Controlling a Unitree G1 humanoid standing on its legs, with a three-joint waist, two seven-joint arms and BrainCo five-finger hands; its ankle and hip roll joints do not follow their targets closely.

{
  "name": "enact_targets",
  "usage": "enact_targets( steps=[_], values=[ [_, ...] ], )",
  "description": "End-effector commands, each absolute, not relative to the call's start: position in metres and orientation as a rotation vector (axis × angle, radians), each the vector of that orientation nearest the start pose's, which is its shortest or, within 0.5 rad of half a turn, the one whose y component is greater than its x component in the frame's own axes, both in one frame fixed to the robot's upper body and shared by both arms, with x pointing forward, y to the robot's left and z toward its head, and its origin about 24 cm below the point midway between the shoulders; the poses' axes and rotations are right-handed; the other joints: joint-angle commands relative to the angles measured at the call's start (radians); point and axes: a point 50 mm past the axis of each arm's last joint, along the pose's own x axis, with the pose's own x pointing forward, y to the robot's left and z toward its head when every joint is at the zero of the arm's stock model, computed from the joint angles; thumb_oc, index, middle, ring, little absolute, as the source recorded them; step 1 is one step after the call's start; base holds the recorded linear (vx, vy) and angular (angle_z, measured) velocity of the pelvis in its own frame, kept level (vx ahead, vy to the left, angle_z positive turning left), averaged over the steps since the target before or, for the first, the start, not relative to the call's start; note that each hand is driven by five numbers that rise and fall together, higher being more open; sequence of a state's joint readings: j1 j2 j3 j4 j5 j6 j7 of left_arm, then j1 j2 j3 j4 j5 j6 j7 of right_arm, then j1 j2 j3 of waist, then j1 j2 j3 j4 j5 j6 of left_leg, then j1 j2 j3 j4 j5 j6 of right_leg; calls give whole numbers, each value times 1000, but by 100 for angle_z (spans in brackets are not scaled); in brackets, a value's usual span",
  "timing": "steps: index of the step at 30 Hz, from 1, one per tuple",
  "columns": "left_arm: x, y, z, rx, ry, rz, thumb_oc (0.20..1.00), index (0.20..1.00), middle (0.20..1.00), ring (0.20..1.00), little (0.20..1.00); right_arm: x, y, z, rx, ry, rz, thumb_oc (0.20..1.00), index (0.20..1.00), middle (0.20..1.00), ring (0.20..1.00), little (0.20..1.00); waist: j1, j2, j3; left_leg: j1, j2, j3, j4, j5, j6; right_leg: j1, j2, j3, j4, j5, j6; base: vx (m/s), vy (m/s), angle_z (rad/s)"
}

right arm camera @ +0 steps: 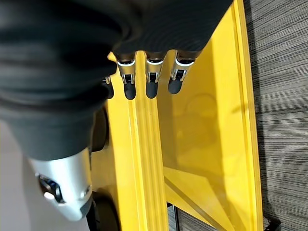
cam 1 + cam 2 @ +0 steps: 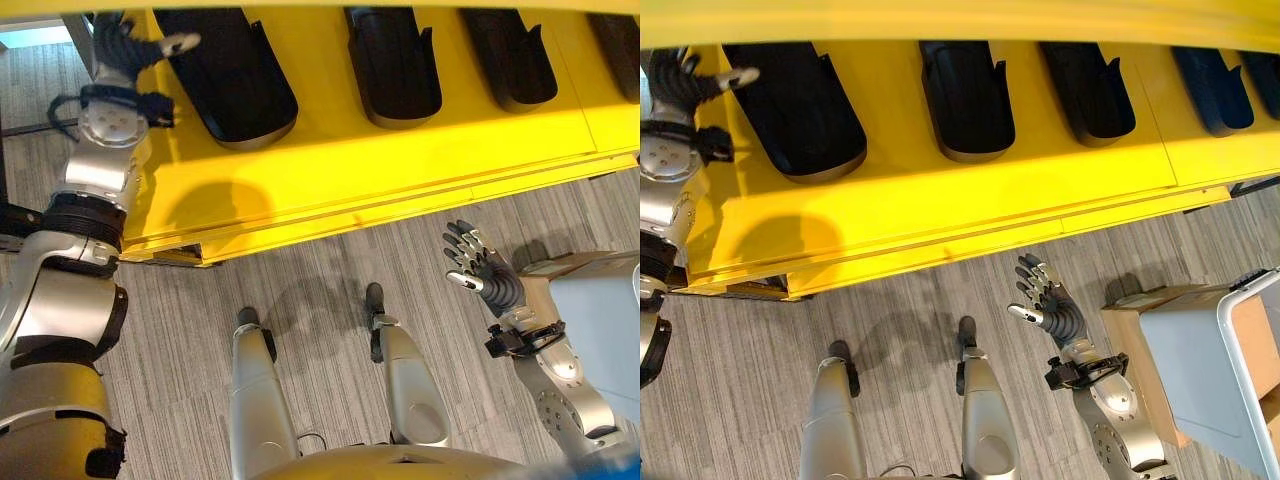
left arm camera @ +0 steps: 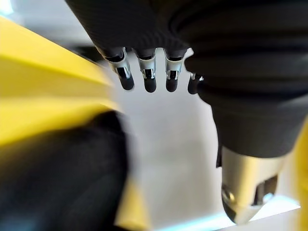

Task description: Move parts from the plastic box to the shelf.

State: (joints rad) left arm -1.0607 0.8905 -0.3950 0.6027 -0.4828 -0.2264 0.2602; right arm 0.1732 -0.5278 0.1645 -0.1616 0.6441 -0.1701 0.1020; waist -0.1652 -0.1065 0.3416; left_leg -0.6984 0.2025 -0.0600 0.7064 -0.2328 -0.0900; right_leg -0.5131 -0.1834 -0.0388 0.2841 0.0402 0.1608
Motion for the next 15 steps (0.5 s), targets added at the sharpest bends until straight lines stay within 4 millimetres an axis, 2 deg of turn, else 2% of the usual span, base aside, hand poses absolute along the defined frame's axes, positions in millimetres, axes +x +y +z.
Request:
enact_targets(
  steps=[1,5,10,15],
  values=[
    [344,262,342,434,-789,231,1000,1000,1000,1000,1000,217,-219,90,113,-194,208,1000,1000,1000,1000,1000,-2,41,-34,43,-22,47,-87,8,28,16,-24,7,118,-126,-12,0,0,0],
    [340,249,339,342,-835,161,1000,1000,1000,1000,1000,216,-220,90,114,-199,194,1000,1000,1000,1000,1000,0,42,-31,51,-21,45,-92,10,28,22,-24,5,119,-126,-13,0,0,0],
    [334,241,333,313,-871,126,1000,1000,1000,1000,1000,216,-220,90,110,-205,181,1000,1000,1000,1000,1000,5,41,-29,64,-22,45,-100,11,27,29,-25,4,122,-130,-15,0,0,0],
    [326,231,317,297,-890,86,1000,1000,1000,1000,1000,215,-220,91,104,-211,172,1000,1000,1000,1000,1000,7,40,-27,78,-21,42,-106,13,25,38,-25,5,128,-135,-18,-1,-3,1]
  ],
)
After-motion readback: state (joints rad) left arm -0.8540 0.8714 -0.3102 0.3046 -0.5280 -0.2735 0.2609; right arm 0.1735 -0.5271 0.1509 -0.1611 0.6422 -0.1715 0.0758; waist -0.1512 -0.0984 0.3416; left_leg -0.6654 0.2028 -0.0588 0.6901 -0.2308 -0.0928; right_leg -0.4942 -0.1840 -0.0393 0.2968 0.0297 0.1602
